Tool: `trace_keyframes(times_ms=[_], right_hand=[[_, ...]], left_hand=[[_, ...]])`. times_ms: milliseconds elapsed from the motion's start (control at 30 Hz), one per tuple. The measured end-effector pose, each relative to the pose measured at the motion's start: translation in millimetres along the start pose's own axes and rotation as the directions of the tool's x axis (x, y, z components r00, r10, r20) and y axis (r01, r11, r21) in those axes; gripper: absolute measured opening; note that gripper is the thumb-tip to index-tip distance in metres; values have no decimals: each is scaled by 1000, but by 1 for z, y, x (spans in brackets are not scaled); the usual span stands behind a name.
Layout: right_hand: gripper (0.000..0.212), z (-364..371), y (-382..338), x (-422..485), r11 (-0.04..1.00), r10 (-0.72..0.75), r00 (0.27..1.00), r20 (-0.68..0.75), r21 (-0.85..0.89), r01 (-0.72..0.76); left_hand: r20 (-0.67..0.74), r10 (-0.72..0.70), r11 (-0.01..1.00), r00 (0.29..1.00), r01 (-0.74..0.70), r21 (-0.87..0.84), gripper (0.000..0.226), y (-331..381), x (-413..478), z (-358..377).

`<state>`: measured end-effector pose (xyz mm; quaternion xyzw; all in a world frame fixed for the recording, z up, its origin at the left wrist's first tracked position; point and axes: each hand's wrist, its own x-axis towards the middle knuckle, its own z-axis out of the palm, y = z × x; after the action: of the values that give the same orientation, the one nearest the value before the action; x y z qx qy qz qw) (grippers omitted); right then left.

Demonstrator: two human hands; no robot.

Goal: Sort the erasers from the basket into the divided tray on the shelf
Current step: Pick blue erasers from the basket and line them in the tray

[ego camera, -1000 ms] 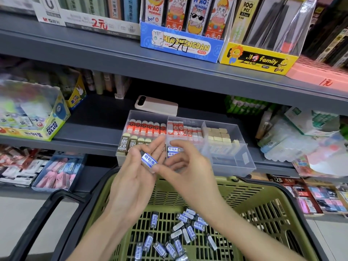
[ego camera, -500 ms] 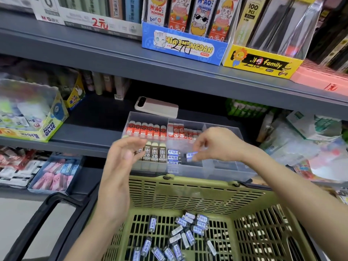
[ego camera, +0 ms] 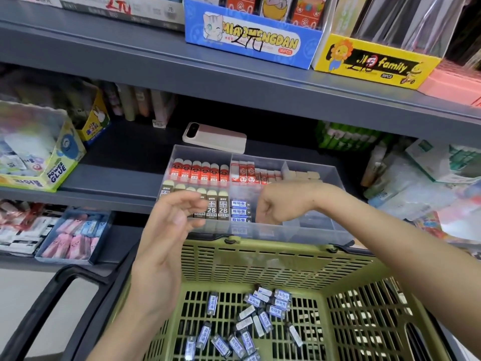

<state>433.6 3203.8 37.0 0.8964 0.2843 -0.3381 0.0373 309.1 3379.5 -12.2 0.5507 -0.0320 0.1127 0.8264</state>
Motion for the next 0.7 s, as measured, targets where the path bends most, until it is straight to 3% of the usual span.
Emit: trace_keyframes(times_ms=[67, 133, 233, 433, 600, 700], right_hand=[[24, -1, 3, 0, 995, 6, 999, 36, 102, -10], [27, 0, 5, -1, 982, 13, 999, 40, 189, -20], [30, 2, 6, -1, 984, 13, 999, 43, 179, -21], [39, 16, 6, -8, 945, 6, 997, -80, 326, 20], [40, 33, -2, -28, 976, 7, 940, -341, 205, 67], [27, 52, -8, -50, 931, -2, 784, -620, 286, 228]], left_hand=[[-7, 12, 1000, 1000, -12, -9, 30, -1, -2, -1], [-7, 5, 1000, 1000, -5, -15, 29, -4, -4, -2], [-6, 1, 1000, 1000, -1, -7, 28, -7, -2, -2], [4, 14, 999, 1000, -14, -30, 27, -10, -2, -3], [20, 37, 999, 999, -37, 1, 26, -10, -1, -2], [46, 55, 997, 997, -58, 50, 23, -7, -1, -1]])
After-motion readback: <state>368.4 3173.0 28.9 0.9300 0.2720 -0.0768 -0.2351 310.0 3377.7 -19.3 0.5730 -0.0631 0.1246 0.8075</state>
